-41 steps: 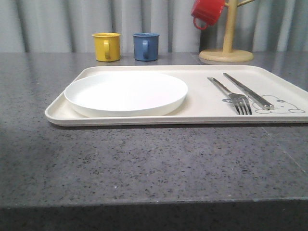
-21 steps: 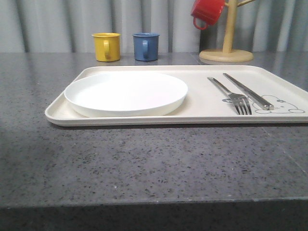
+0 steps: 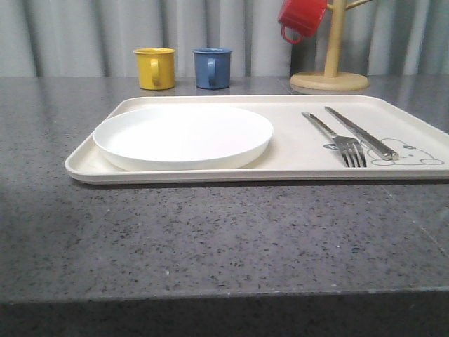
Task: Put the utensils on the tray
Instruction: 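Grasp the steel spoon with the right gripper, then lay the spoon on the tray beside the chopsticks and release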
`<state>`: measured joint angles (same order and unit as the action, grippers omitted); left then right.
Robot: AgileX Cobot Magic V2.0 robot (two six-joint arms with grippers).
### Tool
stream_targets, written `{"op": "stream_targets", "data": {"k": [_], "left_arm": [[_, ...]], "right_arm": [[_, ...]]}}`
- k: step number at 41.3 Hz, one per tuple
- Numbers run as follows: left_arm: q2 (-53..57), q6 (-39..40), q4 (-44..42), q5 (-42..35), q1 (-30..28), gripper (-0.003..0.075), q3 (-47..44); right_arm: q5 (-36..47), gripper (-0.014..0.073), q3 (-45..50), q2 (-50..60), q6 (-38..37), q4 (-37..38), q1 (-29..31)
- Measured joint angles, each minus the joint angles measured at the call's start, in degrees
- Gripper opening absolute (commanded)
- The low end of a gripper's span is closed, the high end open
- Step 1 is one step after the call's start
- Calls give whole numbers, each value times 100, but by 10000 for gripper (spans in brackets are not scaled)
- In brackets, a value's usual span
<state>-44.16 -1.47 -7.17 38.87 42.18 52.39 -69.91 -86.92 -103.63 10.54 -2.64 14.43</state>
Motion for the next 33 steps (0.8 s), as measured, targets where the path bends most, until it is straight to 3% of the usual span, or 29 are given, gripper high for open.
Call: {"op": "stream_targets", "data": {"k": [12, 17, 26, 33], "left_arm": [[0, 0, 0, -3, 0, 408, 0], [0, 0, 0, -3, 0, 408, 0], [0, 0, 0, -3, 0, 408, 0], [0, 0, 0, -3, 0, 408, 0]], "right_arm": [[-13, -6, -487, 350, 0, -676, -1206], [-62, -6, -487, 310, -343, -788, -1650], [-73, 12, -487, -117, -1015, -831, -1793], [-63, 139, -487, -408, -1260, -813, -1793]]}}
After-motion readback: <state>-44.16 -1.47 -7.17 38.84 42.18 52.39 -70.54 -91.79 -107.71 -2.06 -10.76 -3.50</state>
